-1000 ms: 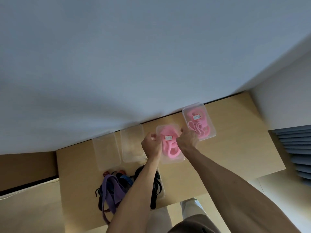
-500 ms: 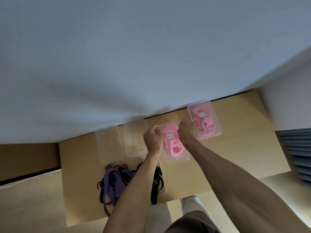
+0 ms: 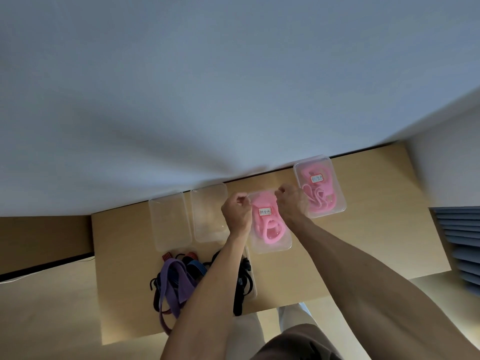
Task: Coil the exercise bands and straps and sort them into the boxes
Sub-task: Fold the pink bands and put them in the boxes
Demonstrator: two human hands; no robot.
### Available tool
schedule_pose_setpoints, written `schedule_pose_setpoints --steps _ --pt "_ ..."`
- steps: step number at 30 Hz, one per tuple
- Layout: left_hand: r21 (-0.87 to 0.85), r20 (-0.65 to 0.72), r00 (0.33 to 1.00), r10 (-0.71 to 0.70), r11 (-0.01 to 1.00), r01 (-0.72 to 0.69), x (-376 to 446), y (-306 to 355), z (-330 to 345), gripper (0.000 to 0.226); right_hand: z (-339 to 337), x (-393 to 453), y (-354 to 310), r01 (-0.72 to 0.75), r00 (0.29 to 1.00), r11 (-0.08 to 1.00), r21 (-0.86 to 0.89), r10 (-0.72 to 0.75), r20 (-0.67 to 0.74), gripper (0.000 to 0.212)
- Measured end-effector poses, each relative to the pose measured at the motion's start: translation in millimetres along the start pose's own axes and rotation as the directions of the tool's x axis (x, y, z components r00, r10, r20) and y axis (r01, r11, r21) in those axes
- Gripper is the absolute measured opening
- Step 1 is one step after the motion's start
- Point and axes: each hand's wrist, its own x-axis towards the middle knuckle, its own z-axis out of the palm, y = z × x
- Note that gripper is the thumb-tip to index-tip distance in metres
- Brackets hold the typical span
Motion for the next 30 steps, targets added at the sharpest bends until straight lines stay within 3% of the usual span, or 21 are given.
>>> schedule_pose_setpoints --steps 9,15,30 --pt "0.016 0.024 0.997 -0.071 0.997 0.071 10.5 1.1 4.4 0.012 -1.2 13.2 1.6 -0.108 0.994 0.99 0.087 0.107 0.014 0.016" --pt "0.0 0.025 0.997 -0.07 0.998 0.07 11.1 0.2 5.8 0.01 -0.4 18.6 -4.9 0.04 0.999 0.998 0.04 -0.039 -0.026 0.02" --pt "0.028 0.059 0.986 -0.155 0.988 0.153 11.0 -0.3 11.9 0.014 8.3 15.0 6.6 0.176 0.981 0.963 -0.202 -0.188 -0.04 0.022"
